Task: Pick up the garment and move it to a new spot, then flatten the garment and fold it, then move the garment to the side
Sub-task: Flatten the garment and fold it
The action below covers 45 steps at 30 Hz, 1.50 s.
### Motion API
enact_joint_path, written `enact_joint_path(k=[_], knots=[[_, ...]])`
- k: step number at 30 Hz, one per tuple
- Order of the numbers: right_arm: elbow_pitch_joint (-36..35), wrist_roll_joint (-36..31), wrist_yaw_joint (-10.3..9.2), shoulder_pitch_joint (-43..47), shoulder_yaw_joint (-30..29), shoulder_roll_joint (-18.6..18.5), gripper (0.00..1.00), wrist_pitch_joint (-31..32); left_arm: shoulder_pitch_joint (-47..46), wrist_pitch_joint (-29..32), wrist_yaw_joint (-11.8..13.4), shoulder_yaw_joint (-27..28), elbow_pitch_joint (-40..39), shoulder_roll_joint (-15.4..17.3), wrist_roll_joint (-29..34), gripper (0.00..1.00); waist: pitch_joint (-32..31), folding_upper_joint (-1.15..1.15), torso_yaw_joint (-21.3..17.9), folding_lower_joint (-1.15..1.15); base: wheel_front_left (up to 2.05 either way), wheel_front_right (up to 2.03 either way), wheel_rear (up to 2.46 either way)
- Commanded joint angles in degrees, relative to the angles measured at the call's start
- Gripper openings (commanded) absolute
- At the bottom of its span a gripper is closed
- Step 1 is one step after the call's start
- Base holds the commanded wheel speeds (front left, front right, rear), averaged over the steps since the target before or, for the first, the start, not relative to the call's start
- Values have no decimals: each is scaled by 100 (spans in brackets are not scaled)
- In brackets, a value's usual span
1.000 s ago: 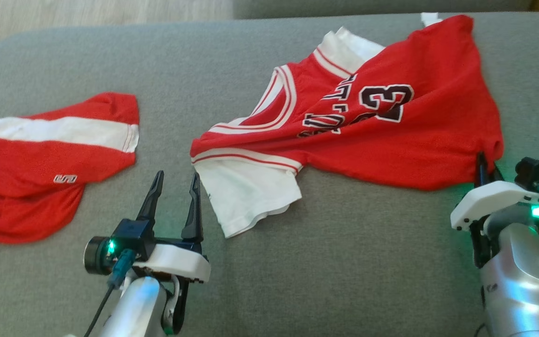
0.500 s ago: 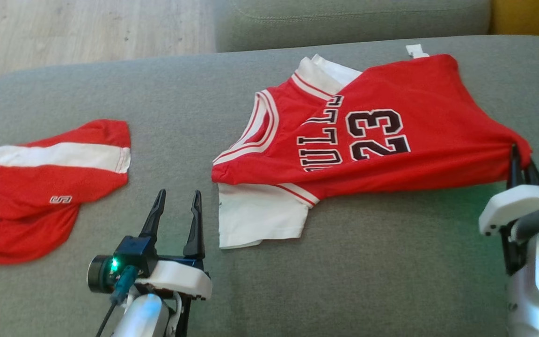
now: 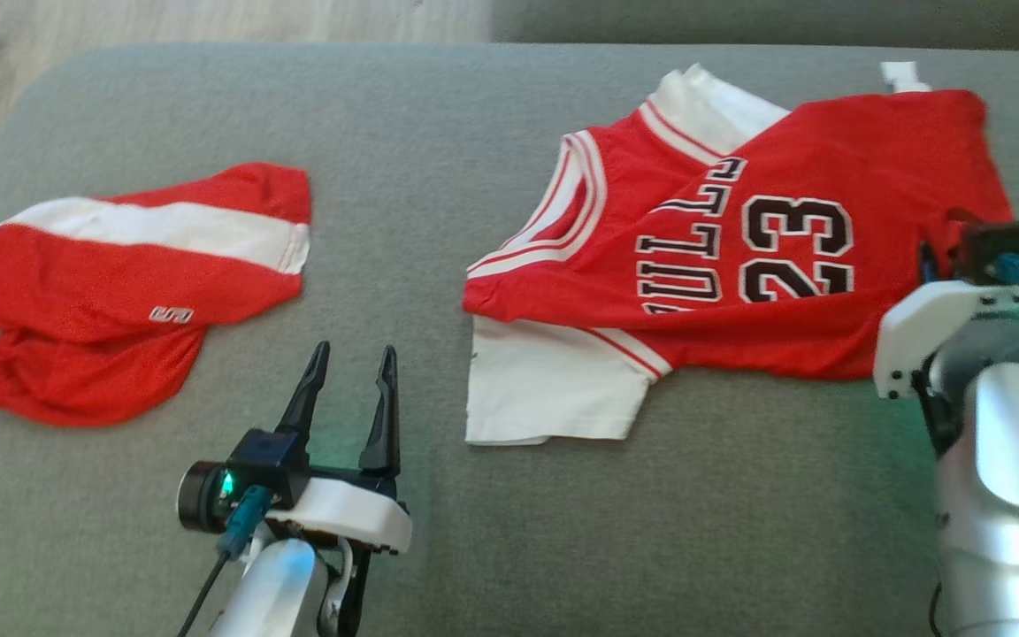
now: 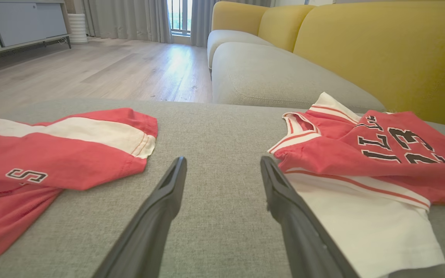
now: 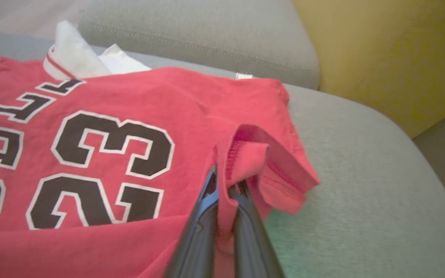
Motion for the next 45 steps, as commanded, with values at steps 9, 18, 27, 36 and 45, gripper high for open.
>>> enact_joint_path(k=[9, 18, 27, 36, 45], knots=[[1266, -111, 40, -698, 179, -16, 100, -187, -290, -55, -60, 107, -98, 4, -28, 100, 197, 0, 217, -1, 0, 0, 0], [1668, 906, 40, -798, 993, -16, 100, -1507, -275, -55, -41, 237, -121, 4, 8, 100, 31, 0, -286, -1, 0, 0, 0], [388, 1765, 40, 146, 1245, -16, 100, -2230, -95, -55, -49, 360, -301, 1, -40, 100, -265, 0, -786, -1, 0, 0, 0], [-1172, 2283, 40, 1618, 1041, -16, 100, -2333, 87, -55, -54, 327, -425, -1, -139, 100, -445, 0, -972, -1, 0, 0, 0], [-1675, 2443, 40, 1891, 1019, -16, 100, -2166, 145, -55, -68, 205, -446, -1, -217, 100, -484, 0, -934, -1, 0, 0, 0]])
